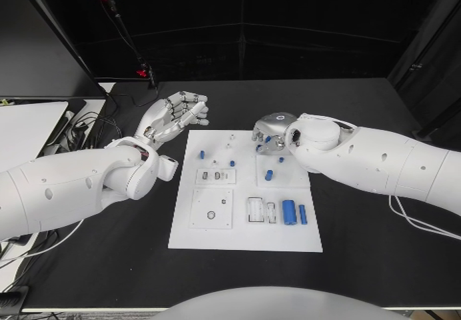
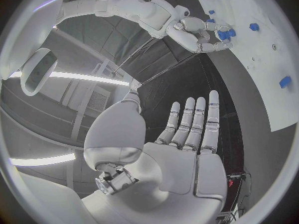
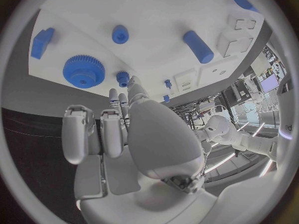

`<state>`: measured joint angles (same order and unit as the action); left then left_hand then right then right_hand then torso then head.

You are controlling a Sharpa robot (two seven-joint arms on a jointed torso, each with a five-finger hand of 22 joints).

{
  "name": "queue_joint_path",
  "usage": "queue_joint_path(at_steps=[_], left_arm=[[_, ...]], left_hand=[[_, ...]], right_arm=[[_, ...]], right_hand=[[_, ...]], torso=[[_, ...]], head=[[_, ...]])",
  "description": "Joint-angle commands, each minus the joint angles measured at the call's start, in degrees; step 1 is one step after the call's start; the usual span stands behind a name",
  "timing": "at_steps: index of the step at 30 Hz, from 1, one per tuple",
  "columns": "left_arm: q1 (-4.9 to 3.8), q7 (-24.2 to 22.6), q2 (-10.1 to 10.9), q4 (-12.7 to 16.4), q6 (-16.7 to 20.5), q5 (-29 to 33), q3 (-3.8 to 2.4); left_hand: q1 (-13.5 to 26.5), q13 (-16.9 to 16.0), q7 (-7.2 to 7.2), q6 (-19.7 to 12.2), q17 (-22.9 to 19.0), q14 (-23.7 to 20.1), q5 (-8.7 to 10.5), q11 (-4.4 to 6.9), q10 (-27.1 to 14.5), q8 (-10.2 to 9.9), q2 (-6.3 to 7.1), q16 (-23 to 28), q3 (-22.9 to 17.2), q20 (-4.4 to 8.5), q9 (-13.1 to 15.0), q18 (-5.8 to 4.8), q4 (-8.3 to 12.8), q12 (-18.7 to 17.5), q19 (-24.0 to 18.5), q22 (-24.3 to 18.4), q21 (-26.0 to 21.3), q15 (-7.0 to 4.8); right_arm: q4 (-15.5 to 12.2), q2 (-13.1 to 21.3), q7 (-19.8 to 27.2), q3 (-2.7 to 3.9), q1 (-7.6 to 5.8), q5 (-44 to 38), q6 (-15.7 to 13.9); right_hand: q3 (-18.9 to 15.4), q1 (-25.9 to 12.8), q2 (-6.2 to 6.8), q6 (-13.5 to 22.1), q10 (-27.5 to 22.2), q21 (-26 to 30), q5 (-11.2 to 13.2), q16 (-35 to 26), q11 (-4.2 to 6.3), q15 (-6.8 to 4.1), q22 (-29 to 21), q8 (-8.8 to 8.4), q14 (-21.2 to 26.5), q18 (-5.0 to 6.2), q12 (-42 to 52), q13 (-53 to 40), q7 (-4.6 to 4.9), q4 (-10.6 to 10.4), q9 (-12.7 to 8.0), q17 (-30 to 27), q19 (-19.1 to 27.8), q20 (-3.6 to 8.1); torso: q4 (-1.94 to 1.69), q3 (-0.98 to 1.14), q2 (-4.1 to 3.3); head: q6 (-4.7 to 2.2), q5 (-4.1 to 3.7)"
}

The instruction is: Assemble the parts on the task board

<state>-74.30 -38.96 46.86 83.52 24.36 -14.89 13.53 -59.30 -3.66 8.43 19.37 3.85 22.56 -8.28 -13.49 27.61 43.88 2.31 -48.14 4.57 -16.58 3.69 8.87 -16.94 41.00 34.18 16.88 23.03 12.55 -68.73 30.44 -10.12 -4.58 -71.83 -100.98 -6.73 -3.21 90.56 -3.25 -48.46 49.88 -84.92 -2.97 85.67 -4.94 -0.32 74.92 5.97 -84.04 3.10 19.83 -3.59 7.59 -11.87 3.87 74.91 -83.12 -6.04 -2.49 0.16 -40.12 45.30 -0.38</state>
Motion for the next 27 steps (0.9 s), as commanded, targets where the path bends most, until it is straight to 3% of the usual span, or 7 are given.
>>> queue_joint_path(at_steps=[1,13,27], left_arm=[[-0.10,-6.42,-0.08,0.08,-0.54,-0.33,-0.03],[-0.11,-6.39,-0.06,0.09,-0.46,-0.33,-0.03],[-0.11,-6.25,-0.09,-0.06,-0.55,-0.33,-0.03]], left_hand=[[-0.23,0.04,7.79,0.26,-0.08,-0.41,-0.33,-0.08,-0.26,-0.34,-0.34,0.25,-0.32,0.15,-0.02,-0.68,0.04,-0.29,-0.45,-0.07,-0.21,-0.06],[-0.25,0.04,7.79,0.29,-0.08,-0.42,-0.34,-0.08,-0.25,-0.36,-0.39,0.24,-0.33,0.15,-0.02,-0.68,0.04,-0.28,-0.46,-0.08,-0.22,-0.05],[-0.39,0.02,7.78,0.44,-0.05,-0.47,-0.44,-0.07,-0.17,-0.49,-0.75,0.18,-0.41,0.16,0.00,-0.69,0.06,-0.22,-0.47,-0.11,-0.23,-0.05]], right_arm=[[0.27,-0.22,-0.87,0.04,-0.10,0.72,2.15],[0.96,-0.85,-1.89,0.04,-0.08,0.94,4.24],[1.88,-1.63,-1.17,0.03,-0.02,0.95,3.99]], right_hand=[[0.14,0.09,0.26,-0.49,0.79,0.39,0.28,-0.23,0.09,0.09,4.40,-0.21,-3.37,-0.42,-0.67,0.05,0.06,-0.62,0.06,0.56,0.30,0.02],[0.52,1.02,0.50,-3.41,4.43,0.62,0.29,-0.37,0.51,-0.43,4.19,0.32,-3.36,-0.35,-2.83,0.09,-0.16,-2.38,0.22,0.35,0.42,0.47],[1.05,2.08,0.53,-4.68,7.25,0.73,0.29,-0.43,0.86,-0.86,4.16,0.11,-3.39,-0.33,-4.94,0.12,-0.45,-3.98,0.13,0.34,0.42,0.86]], torso=[[0.08,-0.05,0.04],[0.07,0.02,0.02],[0.09,-0.01,0.07]], head=[[0.11,-0.25],[0.10,-0.34],[-0.01,-0.19]])
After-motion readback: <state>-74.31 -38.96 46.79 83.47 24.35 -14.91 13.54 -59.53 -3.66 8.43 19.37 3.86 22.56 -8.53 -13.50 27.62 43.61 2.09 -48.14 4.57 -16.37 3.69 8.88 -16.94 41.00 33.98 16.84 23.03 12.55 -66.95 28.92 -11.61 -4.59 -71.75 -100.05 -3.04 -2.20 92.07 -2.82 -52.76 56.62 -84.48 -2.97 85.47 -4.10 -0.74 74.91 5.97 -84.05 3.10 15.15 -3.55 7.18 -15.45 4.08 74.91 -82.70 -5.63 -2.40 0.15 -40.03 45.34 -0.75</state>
